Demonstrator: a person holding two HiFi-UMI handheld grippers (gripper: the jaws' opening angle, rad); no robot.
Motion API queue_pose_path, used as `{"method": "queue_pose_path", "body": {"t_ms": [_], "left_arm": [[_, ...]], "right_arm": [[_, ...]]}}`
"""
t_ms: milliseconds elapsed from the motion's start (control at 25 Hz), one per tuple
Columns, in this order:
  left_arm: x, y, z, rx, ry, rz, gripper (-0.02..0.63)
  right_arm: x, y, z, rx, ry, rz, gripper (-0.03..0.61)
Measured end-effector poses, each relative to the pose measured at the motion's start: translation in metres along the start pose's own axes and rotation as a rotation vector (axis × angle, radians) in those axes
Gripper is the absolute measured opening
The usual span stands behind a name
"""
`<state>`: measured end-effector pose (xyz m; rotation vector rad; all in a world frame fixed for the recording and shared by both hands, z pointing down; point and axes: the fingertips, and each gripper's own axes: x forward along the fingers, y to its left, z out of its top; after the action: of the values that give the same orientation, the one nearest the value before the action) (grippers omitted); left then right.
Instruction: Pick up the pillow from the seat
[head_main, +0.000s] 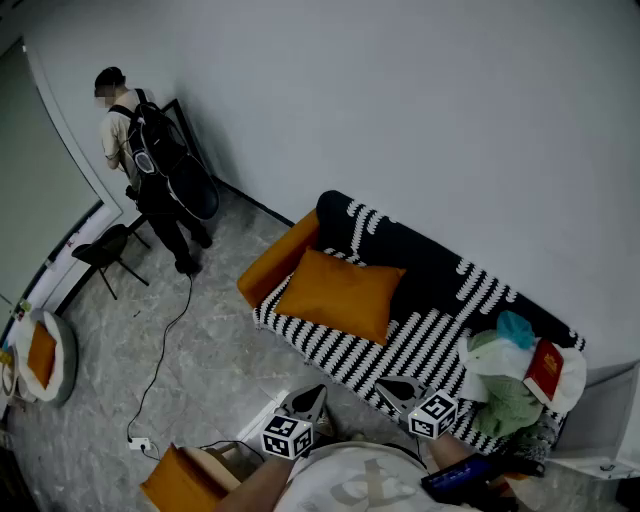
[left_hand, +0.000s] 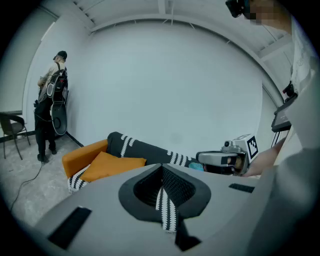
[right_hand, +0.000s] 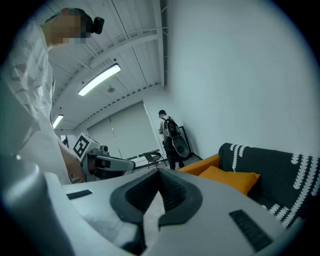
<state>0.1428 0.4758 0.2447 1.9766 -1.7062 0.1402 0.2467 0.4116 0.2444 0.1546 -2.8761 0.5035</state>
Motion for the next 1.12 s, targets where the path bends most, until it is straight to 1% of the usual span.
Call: {"method": "queue_pose_path", "body": {"t_ms": [120,320,800,1120], "left_arm": [[-0.005,0.007,0.005,-0.002,-0.018,0.024,0.009],[-0.012,0.015,0.003,-0.012,-0.022,0.048,0.009],[-0.015,0.021,0.008,0.000,-0.036,0.054,0.009],[-0.015,0.031,0.013,0.000,-0.036,0.046,0.008]], "right_arm": [[0.007,0.003,0.003,0.004,-0.013,0.021,0.012],[0.004,0.001,0.009,0.055,-0.065,0.026,0.012],[0.011,-0.001,0.008,0.029,-0.041,0.002,0.012],[0.018,-0.011,0.011,0.035,-0.024,-0.042,0.012]]}}
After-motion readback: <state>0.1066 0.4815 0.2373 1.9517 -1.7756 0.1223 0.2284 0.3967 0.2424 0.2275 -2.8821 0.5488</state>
